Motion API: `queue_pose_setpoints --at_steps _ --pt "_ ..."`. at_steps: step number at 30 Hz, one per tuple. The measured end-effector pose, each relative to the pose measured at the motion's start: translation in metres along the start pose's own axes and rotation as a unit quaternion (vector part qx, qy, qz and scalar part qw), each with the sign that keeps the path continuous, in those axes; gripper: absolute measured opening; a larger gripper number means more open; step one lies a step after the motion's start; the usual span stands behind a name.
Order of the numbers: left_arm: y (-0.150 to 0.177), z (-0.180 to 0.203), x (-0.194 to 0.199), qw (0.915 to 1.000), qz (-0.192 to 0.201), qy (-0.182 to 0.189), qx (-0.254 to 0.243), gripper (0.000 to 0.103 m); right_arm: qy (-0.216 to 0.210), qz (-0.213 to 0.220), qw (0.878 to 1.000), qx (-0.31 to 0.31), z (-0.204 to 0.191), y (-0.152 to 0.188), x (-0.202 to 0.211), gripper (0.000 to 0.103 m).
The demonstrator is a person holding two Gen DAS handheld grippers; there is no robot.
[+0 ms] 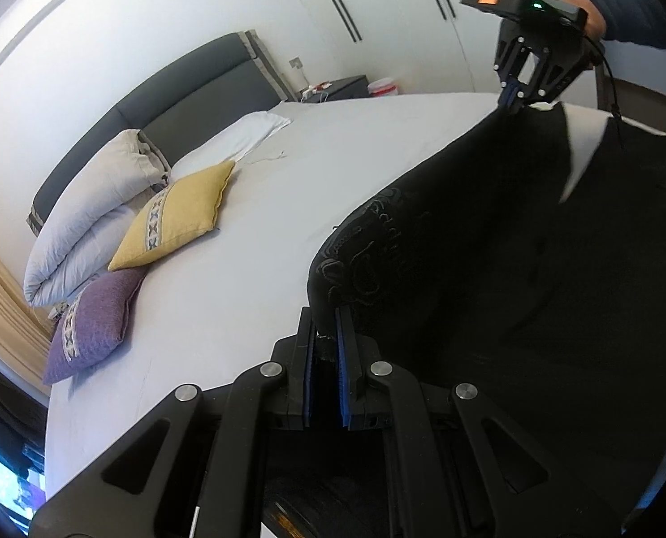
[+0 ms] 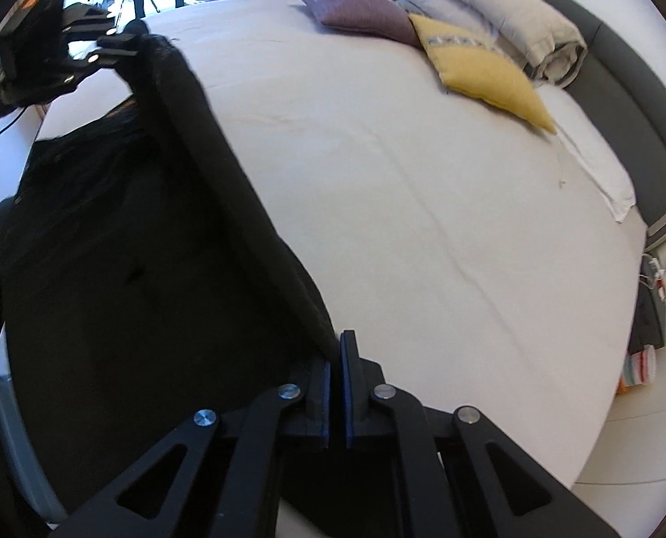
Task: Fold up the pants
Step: 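Grasp the leg hem end of the jeans with the right tool, then lift the jeans off the bed holding both ends with both tools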
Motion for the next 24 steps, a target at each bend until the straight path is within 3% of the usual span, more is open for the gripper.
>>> queue_pose_setpoints --at_steps 5,7,11,17,24 --pt "0.007 0.044 0.061 0.9994 -0.003 0.028 0.017 0.007 0.026 0.004 1.000 0.015 -0.070 0.011 0.025 0.005" --pt "0.021 0.068 0.081 0.9991 -0.014 0.037 0.019 0.007 0.040 0.002 0.999 0.017 -0.107 0.028 0.043 0.005" --pt "0.060 0.111 0.110 0.9976 -0.047 0.044 0.026 0.007 0.045 -0.007 0.999 -0.005 -0.167 0.052 0.036 0.005" --pt "0.097 0.155 0.142 0.9964 -0.067 0.033 0.041 0.007 0.063 -0.003 0.997 -0.049 -0.192 0.065 0.034 0.005" --pt "0.103 0.169 0.162 0.9967 -0.059 0.024 0.051 0.007 0.091 -0.006 0.996 -0.020 -0.218 0.066 0.056 0.005"
Point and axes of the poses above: each gripper's, at about its wrist camera, not at the fingertips, and x roughly against the way its jaws point, z to its right, y to its underside, the point moved 8 cm from there along -x, roughly the way its jaws point, and after that the axes turned 15 degrees about z, right-handed, at the moved point
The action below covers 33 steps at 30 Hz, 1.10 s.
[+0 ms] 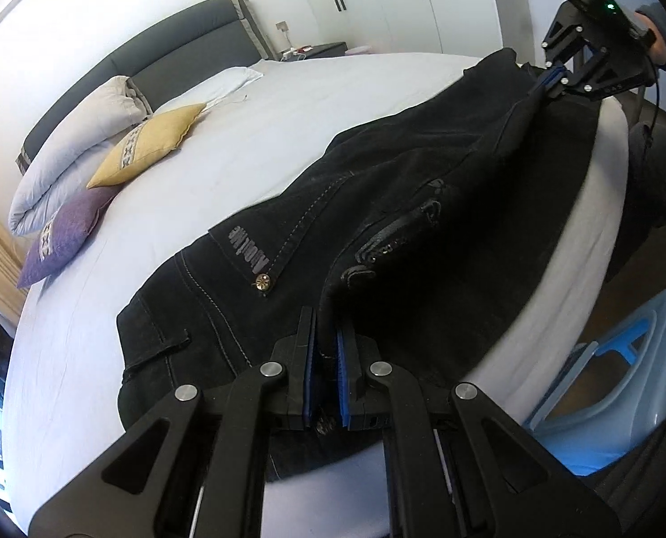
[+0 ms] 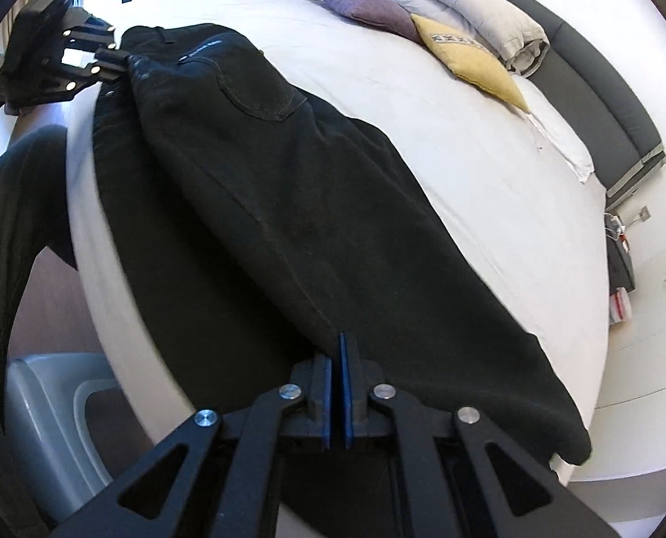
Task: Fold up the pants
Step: 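Lift the jeans off the bed holding both ends with both tools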
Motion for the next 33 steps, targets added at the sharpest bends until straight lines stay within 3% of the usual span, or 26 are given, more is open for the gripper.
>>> queue_pose_setpoints --at_steps 7,18,25,29,30,32,33 --pt "0.020 0.010 0.005 0.9994 -0.027 0.022 -0.005 0.007 0.003 -0.013 1.000 -0.008 -0.035 0.006 0.015 0.005" --pt "0.030 0.002 -0.010 0.9987 -0.045 0.004 -0.025 0.007 -0.012 -0.038 0.999 0.001 -0.064 0.013 0.000 0.005" --pt "0.048 -0.002 -0.017 0.9982 -0.058 0.010 0.004 0.007 -0.017 -0.042 0.999 -0.024 -0.075 0.031 -0.010 0.005" --pt "0.048 -0.004 -0.020 0.9980 -0.061 0.005 0.019 0.008 -0.007 -0.024 0.998 -0.055 -0.073 0.033 -0.006 0.006" --pt "0.049 -0.004 -0.021 0.9979 -0.062 0.004 0.019 0.008 -0.009 -0.018 0.997 -0.075 -0.070 0.033 -0.004 0.009" --pt "0.050 -0.005 -0.024 0.9973 -0.068 0.005 0.028 0.008 -0.006 -0.012 0.994 -0.112 -0.063 0.035 0.001 0.036" --pt "0.050 -0.008 -0.025 0.9968 -0.071 0.005 0.036 0.009 -0.006 -0.005 0.991 -0.137 -0.059 0.036 0.006 0.043"
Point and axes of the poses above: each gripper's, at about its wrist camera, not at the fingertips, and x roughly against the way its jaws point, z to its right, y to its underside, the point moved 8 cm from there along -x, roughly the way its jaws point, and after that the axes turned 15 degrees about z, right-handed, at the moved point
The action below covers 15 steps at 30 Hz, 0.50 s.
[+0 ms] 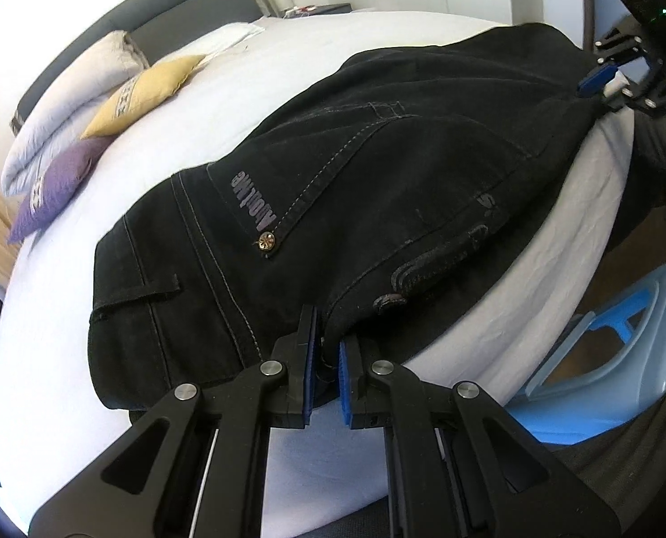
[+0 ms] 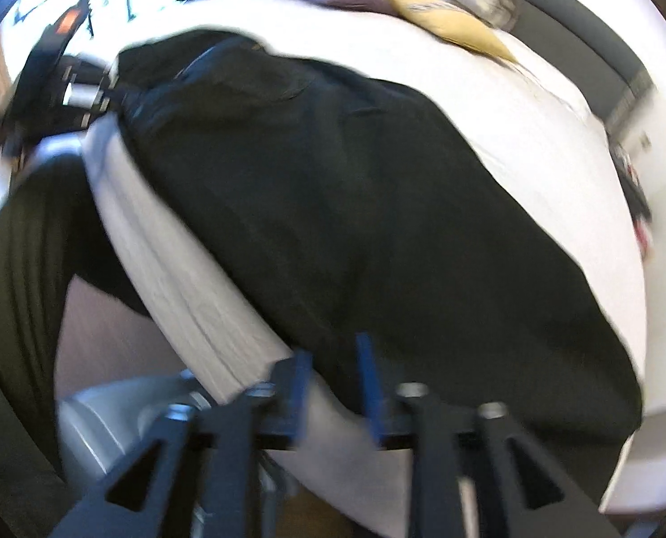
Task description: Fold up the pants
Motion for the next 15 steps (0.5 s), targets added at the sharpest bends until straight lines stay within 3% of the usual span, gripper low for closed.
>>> queue_pose_setpoints --at_steps 3,6,10,14,15 --pt "-0.003 -0.009 -0.004 0.9993 -0.009 0.001 0.037 0.010 -0.024 0.055 0.992 -0.112 0.022 -0.001 0.024 0.051" --pt "-0.006 -0.012 -0.008 0.9978 -0.018 -0.001 0.063 0.010 -0.028 0.100 0.960 -0.258 0.064 0.012 0.049 0.052" --pt "-0.010 -0.013 -0.014 0.9970 -0.034 -0.009 0.069 0.010 0.003 0.146 0.875 -0.461 0.142 0.060 0.074 0.052" --pt "-0.014 -0.015 -0.019 0.9964 -0.041 -0.014 0.072 0.010 0.010 0.176 0.750 -0.638 0.206 0.122 0.075 0.059" --pt "-0.015 -0.015 -0.020 0.9963 -0.043 -0.015 0.073 0.010 0.008 0.178 0.740 -0.648 0.212 0.126 0.072 0.060"
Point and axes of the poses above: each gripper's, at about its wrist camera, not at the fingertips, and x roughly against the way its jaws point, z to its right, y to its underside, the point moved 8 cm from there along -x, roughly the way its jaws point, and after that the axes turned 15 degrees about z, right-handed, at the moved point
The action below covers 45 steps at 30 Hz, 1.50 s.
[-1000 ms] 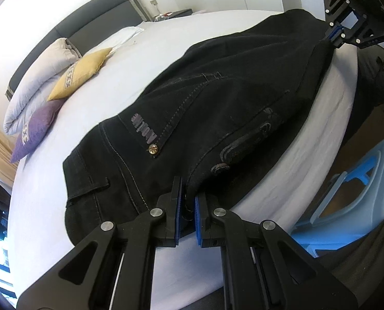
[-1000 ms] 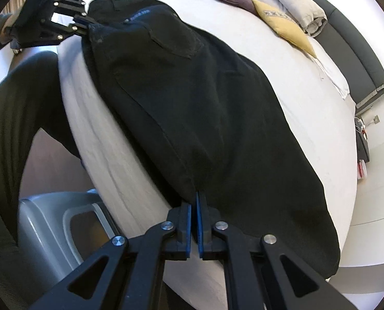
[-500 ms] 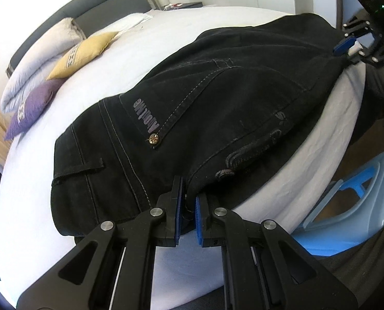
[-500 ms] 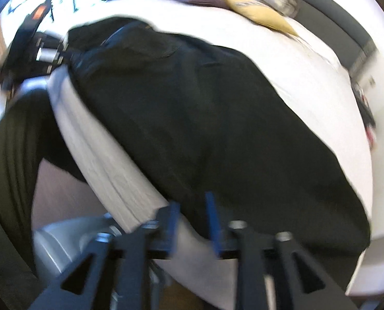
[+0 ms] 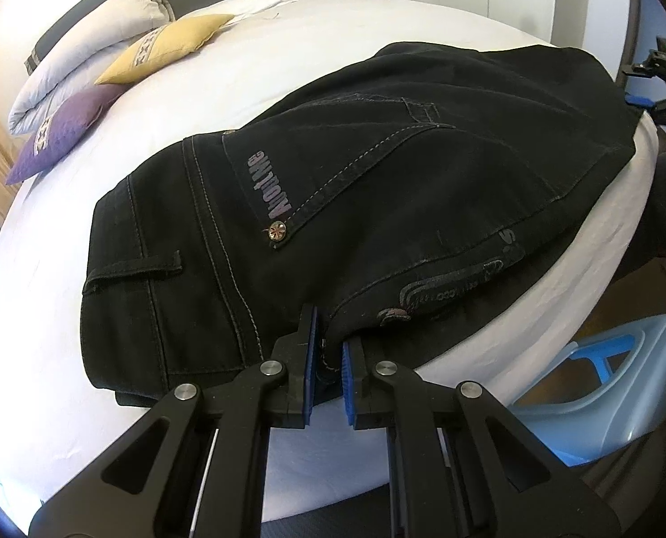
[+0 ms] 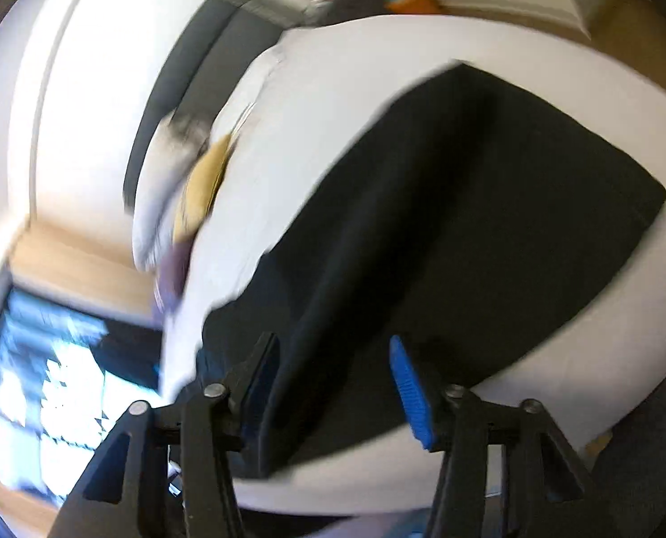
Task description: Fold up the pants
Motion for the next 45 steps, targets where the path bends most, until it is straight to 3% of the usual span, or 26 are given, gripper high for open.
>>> queue_pose_setpoints --at_steps 6,7,8,9,15,17,19,21,23,26,30,33,38,42,45 --pt "-0.006 0.000 -0.004 0.9999 -0.009 -0.006 -0.003 0.010 -0.018 -0.013 1.000 -0.014 0.003 -0.002 -0.032 0.061" --pt "-0.006 0.000 -0.006 0.9999 -0.008 -0.007 -0.002 0.010 -0.017 -0.015 1.000 -0.008 0.000 -0.003 -0.036 0.053" --pt "-0.006 0.000 -0.007 0.9999 -0.008 -0.007 -0.001 0.010 -0.018 -0.022 1.000 0.001 -0.005 -0.006 -0.041 0.038" --pt "-0.007 -0.001 -0.008 1.0000 -0.007 -0.006 0.001 0.010 -0.018 -0.029 0.999 0.007 -0.011 -0.008 -0.045 0.034" --pt "-0.004 -0.003 -0.013 0.9999 -0.006 -0.008 0.005 0.010 0.001 -0.058 0.996 0.071 -0.074 -0.042 -0.086 0.034" --pt "-0.004 -0.004 -0.014 0.9999 -0.008 -0.008 0.003 0.010 0.046 -0.104 0.987 0.117 -0.095 -0.048 -0.111 0.060" --pt "-0.005 -0.003 -0.014 0.9999 -0.009 -0.010 0.001 0.010 0.050 -0.106 0.984 0.134 -0.116 -0.062 -0.122 0.071" --pt "-0.006 -0.003 -0.014 0.9999 -0.009 -0.013 0.001 0.010 0.044 -0.094 0.984 0.147 -0.126 -0.081 -0.123 0.076" --pt "-0.006 -0.003 -0.015 0.9999 -0.006 -0.014 0.003 0.010 0.048 -0.069 0.988 0.126 -0.115 -0.102 -0.110 0.082" --pt "-0.005 -0.002 -0.017 0.9999 -0.002 -0.012 0.007 0.010 0.042 -0.031 0.997 0.052 -0.070 -0.114 -0.079 0.082" --pt "-0.004 -0.004 -0.018 0.9999 -0.003 -0.009 0.007 0.010 0.045 -0.008 0.999 -0.026 -0.009 -0.093 -0.048 0.082" --pt "-0.004 -0.006 -0.018 0.9999 -0.006 -0.010 0.004 0.010 0.020 -0.002 0.995 -0.096 0.019 -0.072 -0.045 0.082" --pt "-0.006 -0.002 -0.020 0.9998 -0.011 -0.017 0.000 0.010 -0.037 0.001 0.990 -0.137 0.013 -0.071 -0.056 0.080" --pt "-0.007 0.001 -0.021 0.9997 -0.011 -0.021 0.003 0.010 -0.042 -0.010 0.985 -0.164 0.008 -0.069 -0.072 0.076" --pt "-0.008 0.002 -0.022 0.9997 -0.011 -0.020 0.002 0.010 -0.042 -0.010 0.981 -0.187 0.010 -0.071 -0.083 0.068"
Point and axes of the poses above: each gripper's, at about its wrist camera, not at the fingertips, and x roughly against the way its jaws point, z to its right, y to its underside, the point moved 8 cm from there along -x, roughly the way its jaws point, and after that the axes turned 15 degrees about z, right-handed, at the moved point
